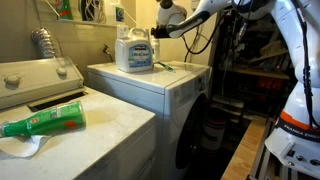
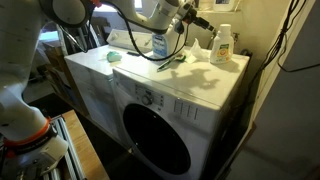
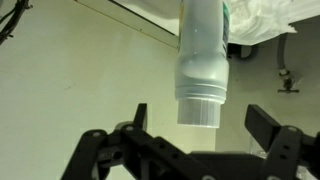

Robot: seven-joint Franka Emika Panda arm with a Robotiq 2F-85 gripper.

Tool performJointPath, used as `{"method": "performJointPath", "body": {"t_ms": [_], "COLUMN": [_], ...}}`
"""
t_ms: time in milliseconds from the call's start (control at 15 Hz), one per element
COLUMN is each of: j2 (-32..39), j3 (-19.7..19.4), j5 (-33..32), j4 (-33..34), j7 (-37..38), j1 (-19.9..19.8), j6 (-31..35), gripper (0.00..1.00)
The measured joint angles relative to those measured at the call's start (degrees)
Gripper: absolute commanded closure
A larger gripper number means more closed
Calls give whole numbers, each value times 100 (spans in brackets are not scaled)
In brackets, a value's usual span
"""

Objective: Move the white detergent bottle forward

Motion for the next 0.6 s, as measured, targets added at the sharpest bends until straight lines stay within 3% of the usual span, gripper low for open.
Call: {"method": "performJointPath", "body": {"t_ms": [267, 600], "j2": [-901, -1998], "j3": [423, 1113], "j5": [1425, 3062], "j4": [-937, -2226], "j7": [-1720, -3955], "j1": [-435, -1358], "j6": [-77, -144], "gripper": [0, 0]}}
